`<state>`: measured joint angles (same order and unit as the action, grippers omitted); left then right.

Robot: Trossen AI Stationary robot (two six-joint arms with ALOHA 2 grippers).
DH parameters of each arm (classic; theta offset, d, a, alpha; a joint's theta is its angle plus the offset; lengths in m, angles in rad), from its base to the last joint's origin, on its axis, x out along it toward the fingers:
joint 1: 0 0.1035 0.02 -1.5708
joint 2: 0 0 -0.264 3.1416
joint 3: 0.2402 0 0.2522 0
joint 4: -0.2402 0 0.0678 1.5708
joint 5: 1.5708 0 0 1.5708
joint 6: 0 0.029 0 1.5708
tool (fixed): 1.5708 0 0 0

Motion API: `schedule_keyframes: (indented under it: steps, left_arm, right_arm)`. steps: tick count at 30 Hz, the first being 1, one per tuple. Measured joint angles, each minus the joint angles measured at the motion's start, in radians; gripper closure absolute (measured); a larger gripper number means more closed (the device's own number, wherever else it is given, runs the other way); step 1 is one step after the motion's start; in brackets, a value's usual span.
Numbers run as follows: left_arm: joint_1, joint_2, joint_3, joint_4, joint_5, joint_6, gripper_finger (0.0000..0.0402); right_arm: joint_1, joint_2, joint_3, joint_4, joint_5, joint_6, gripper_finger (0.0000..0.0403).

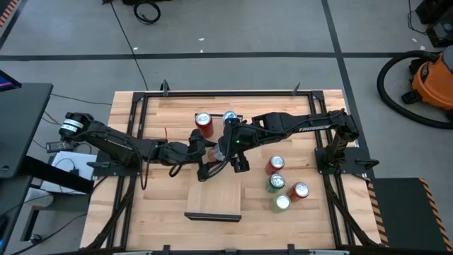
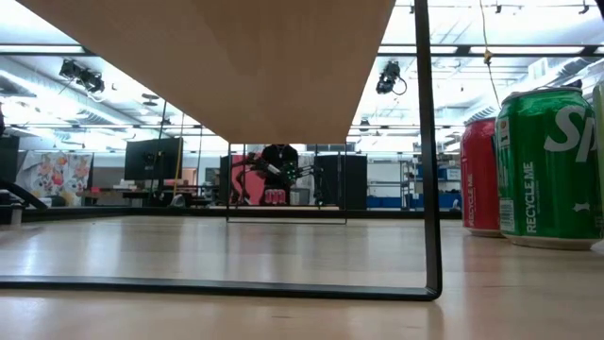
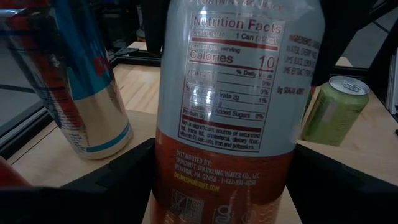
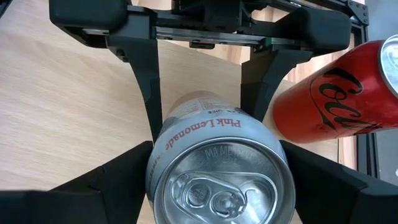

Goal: Place canned beverage on shelf
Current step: Put the pink soda can on the shelf

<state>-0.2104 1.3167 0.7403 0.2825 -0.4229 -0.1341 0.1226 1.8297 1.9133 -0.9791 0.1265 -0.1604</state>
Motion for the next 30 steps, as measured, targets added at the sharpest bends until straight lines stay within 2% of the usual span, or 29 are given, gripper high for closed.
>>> schedule_keyframes:
  steps: [22, 30]
  left_arm:
    - [0.000, -0.001, 0.000, 0.004, 0.001, 0.007, 0.0091]
    - [0.000, -0.001, 0.000, 0.000, -0.002, 0.008, 0.0104]
  right_arm:
    - [0.000, 0.000, 0.000, 0.031, -0.042, -0.020, 0.0050]
    - [-0.006, 0.000, 0.000, 0.027, -0.046, -0.021, 0.0050]
